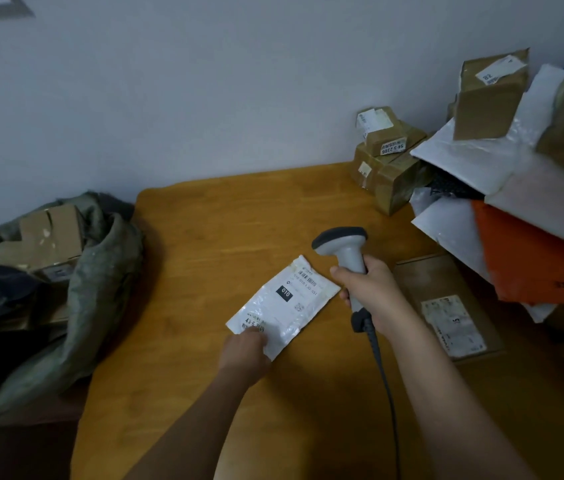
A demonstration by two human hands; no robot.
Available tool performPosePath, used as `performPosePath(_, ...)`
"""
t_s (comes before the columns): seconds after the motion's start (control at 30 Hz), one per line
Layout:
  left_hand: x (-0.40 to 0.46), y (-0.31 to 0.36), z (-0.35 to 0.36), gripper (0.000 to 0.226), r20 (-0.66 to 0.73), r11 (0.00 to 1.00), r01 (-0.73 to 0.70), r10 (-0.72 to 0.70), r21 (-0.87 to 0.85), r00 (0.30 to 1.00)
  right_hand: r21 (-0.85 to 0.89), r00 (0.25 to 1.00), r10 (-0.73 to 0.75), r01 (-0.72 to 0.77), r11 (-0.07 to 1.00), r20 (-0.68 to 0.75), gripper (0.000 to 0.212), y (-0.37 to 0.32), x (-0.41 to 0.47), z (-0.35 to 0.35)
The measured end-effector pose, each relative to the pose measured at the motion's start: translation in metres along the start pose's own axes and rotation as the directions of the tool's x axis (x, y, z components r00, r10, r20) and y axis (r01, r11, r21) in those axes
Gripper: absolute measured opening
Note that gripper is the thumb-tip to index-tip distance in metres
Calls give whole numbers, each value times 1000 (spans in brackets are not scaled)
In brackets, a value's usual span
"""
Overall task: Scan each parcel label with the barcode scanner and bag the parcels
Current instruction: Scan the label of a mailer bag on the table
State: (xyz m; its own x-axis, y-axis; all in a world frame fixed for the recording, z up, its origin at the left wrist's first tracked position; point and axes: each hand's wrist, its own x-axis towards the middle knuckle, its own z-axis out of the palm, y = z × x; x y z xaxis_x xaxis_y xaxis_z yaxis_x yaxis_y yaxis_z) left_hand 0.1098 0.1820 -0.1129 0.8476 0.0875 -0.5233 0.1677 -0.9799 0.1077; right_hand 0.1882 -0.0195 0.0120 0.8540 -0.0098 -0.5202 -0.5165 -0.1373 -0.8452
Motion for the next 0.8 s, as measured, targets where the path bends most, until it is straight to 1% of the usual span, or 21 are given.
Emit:
performPosePath(0.07, -9, 0, 4, 27, 10, 998, -21, 21, 66, 1000, -15, 1000, 11, -11, 1000, 3, 6, 1, -10, 3)
performPosePath(0.13, -13, 3, 5, 24, 3, 997, -18, 18, 73, 1000, -22, 1000, 22, -22, 1000, 2, 7, 1, -19, 4)
performPosePath(0.17, -14, 3, 5, 25, -12, 999, 15, -14, 32, 1000, -26, 1000, 26, -26, 999, 0, 9, 1, -24, 5)
performPosePath(0.23, -9, 2, 8, 33, -90, 987, 123, -132, -102, 987, -41, 1000, 30, -30, 999, -1, 12, 0, -32, 4)
performPosePath(0.3, -2, 0, 10, 48, -187, 944, 219, -269, -247, 945, -67, 1000, 30, -30, 997, 5, 15, -2, -40, 2)
performPosePath(0.33, 4, 0, 9, 58, -201, 908, 254, -331, -332, 922, -87, 999, 31, -30, 996, 11, 16, -3, -44, 0)
performPosePath(0.4, 18, 0, 4, 79, -142, 802, 306, -430, -513, 891, -116, 999, 32, -29, 993, 26, 21, -3, -52, -6)
performPosePath(0.43, 27, -1, 2, 86, -99, 753, 322, -454, -574, 885, -122, 999, 32, -28, 992, 30, 25, -1, -54, -9)
performPosePath(0.47, 34, -1, 2, 89, -63, 727, 329, -455, -603, 889, -129, 999, 33, -29, 991, 30, 29, 1, -57, -12)
performPosePath(0.53, 43, -2, 6, 84, -5, 717, 313, -404, -622, 915, -149, 999, 40, -37, 988, 17, 36, 4, -59, -17)
performPosePath(0.57, 44, -2, 10, 77, 26, 687, 295, -374, -664, 927, -156, 999, 47, -45, 987, 8, 38, 5, -60, -17)
performPosePath(0.6, 44, 0, 13, 69, 64, 615, 281, -351, -736, 934, -155, 999, 53, -52, 987, 1, 39, 5, -61, -18)
performPosePath(0.67, 42, 1, 16, 50, 140, 440, 275, -316, -855, 939, -135, 998, 63, -64, 989, -11, 42, 5, -62, -16)
performPosePath(0.73, 40, -1, 15, 36, 250, 247, 316, -263, -916, 932, -116, 998, 65, -66, 991, -16, 43, 0, -64, -12)
performPosePath(0.8, 37, -4, 4, 31, 340, 57, 356, -197, -933, 920, -111, 999, 49, -51, 993, -14, 44, -8, -66, -8)
